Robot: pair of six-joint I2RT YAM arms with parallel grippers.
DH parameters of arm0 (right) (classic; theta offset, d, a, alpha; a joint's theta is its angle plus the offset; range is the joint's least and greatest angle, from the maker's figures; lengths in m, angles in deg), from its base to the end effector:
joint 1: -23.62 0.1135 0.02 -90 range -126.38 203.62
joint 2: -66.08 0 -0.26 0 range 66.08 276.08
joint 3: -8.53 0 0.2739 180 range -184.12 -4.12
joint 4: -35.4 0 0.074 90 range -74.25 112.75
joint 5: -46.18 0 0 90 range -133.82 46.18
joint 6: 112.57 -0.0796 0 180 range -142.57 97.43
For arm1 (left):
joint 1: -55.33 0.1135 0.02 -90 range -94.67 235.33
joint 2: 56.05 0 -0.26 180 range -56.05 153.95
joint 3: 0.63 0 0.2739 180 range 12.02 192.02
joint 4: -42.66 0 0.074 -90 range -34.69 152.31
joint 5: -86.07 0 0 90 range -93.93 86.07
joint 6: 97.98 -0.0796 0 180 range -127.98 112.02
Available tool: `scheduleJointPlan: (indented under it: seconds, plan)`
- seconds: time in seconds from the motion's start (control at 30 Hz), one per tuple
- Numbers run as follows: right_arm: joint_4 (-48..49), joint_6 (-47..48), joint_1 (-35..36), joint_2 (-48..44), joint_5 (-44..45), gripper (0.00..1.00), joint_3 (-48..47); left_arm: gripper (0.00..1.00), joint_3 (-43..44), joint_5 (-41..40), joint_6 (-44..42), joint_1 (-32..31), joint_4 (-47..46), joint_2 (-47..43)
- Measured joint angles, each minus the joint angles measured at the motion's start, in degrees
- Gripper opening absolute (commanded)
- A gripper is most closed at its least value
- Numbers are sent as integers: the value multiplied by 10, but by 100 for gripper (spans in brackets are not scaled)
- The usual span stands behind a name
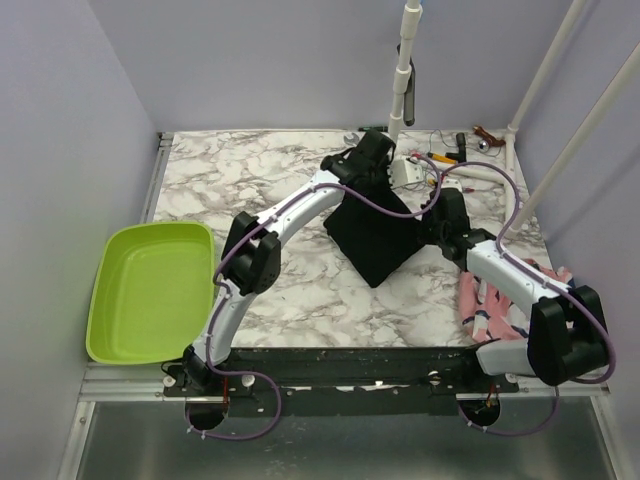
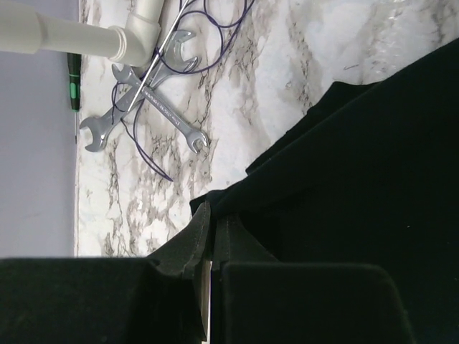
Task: Fold and stack the mixed laundry pile
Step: Fold the T-shirt at the center of the board.
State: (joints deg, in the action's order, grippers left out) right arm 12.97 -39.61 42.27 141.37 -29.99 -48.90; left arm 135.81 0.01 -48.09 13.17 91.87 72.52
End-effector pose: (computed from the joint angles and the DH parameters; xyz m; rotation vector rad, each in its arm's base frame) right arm 0.3188 0.0875 0.1831 0.0946 2.2483 0.0596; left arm 0.4178 -0.3857 0.2530 1.5345 1.7027 -0.0974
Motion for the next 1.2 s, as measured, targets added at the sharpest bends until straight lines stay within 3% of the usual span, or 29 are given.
scheduleJointPlan:
  seconds: [0.27,0.3,0.37,0.4,0.47,0.53,0.57,0.73,0.8,0.83,0.93,1.07,1.2]
  plan:
    - [28,2,-32,50,-16,1,-10,0,41,-48,-21,-1,-3,72]
    - [31,2,-33,53,-17,7,-10,0,41,-51,-24,-1,-5,75]
    - [37,2,-36,58,-19,31,-10,4,43,-59,-31,-1,-10,81]
    - [40,0,-38,60,-19,38,-11,29,44,-62,-33,-1,-14,84]
    - [41,2,-42,72,-17,43,-20,68,44,-77,-37,-2,-21,89]
    - [39,5,-48,89,-11,49,-34,86,44,-94,-35,-2,-29,92]
    - [35,6,-51,100,-9,49,-45,88,44,-101,-40,-2,-33,92]
    - [-6,13,-57,116,-4,48,-110,88,45,-128,-24,11,-55,83]
    - [-9,10,-54,102,-4,47,-120,80,38,-123,-4,21,-45,63]
    - [-9,6,-50,89,-6,45,-118,72,30,-120,3,24,-43,50]
    - [13,-18,-24,38,-37,40,-78,51,-49,-64,49,38,-39,-38]
    - [83,-88,0,16,-148,38,4,45,-113,32,103,50,-21,-128]
    - [128,-138,0,43,-202,38,61,44,-116,125,150,38,9,-113]
